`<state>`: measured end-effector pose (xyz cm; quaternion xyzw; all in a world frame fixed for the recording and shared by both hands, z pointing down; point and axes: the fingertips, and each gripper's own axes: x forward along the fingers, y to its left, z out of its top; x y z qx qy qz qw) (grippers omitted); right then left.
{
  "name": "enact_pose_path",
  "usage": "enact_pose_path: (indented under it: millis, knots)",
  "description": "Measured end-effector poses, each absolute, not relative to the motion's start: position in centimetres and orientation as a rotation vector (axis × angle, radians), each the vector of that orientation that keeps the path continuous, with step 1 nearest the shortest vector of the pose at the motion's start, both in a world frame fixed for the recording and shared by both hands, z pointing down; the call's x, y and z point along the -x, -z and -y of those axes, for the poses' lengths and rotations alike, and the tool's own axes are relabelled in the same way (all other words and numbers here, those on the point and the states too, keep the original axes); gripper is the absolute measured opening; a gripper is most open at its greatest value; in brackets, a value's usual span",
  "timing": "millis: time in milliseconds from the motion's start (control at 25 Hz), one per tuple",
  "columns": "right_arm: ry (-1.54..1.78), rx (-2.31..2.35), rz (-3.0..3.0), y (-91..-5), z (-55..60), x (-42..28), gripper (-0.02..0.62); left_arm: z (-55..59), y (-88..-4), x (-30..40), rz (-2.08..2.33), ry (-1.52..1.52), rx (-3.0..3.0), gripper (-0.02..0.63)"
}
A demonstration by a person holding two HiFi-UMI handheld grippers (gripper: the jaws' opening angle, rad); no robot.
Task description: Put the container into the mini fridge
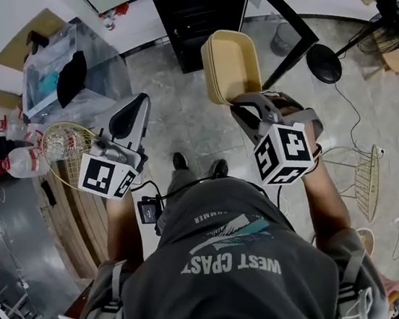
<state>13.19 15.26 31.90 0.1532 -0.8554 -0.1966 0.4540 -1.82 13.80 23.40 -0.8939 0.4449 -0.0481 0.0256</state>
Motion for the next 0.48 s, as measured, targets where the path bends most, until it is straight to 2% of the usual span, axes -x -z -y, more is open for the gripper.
enact_pose_path:
  millis: [480]
  knots:
    - [0.423,-0.469,2.068,-32.4,-11.0,-13.1,0.051,-7.1,-24.1,1.1,-1.228,0.107,2.842,0.015]
